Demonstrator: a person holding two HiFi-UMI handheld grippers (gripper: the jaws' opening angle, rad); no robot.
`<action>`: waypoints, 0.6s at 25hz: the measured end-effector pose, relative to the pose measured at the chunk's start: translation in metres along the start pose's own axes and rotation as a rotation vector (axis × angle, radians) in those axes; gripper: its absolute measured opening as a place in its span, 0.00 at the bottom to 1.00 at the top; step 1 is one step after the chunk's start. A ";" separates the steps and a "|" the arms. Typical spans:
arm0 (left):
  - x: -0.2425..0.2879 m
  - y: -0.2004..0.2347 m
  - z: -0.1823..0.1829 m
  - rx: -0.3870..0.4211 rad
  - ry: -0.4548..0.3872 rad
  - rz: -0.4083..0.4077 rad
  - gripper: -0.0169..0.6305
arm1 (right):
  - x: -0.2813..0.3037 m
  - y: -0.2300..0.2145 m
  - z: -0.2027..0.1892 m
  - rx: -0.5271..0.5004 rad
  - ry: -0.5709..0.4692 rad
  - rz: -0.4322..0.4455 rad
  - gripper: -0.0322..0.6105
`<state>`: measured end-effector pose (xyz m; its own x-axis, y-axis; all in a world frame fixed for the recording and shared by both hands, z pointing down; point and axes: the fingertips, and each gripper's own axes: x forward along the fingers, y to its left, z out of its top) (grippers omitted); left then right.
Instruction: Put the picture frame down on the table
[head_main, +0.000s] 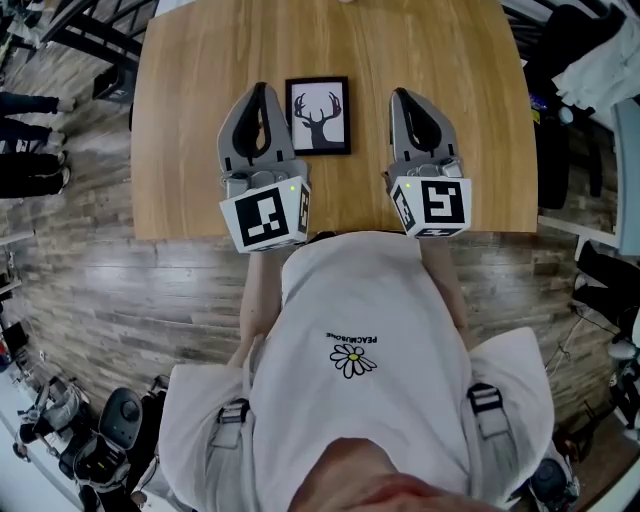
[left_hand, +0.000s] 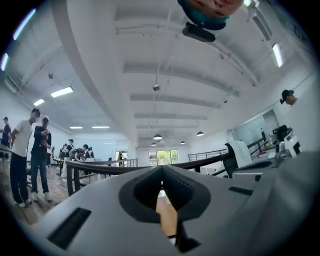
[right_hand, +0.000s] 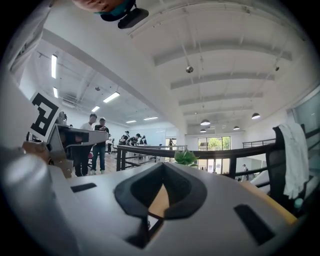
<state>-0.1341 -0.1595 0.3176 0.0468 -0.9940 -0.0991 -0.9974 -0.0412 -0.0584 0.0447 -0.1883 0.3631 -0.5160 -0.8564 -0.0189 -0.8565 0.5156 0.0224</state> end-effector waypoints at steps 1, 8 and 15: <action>0.000 0.002 -0.002 -0.023 0.005 0.008 0.05 | -0.001 -0.001 0.000 -0.003 -0.002 -0.011 0.04; -0.003 0.006 -0.008 -0.064 0.033 0.008 0.05 | -0.002 -0.004 0.002 -0.005 -0.004 -0.030 0.04; -0.007 0.010 -0.007 -0.060 0.020 0.012 0.05 | -0.003 -0.004 0.001 -0.005 -0.005 -0.027 0.04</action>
<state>-0.1449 -0.1537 0.3248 0.0343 -0.9963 -0.0791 -0.9994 -0.0346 0.0021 0.0495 -0.1873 0.3624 -0.4925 -0.8700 -0.0242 -0.8702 0.4919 0.0263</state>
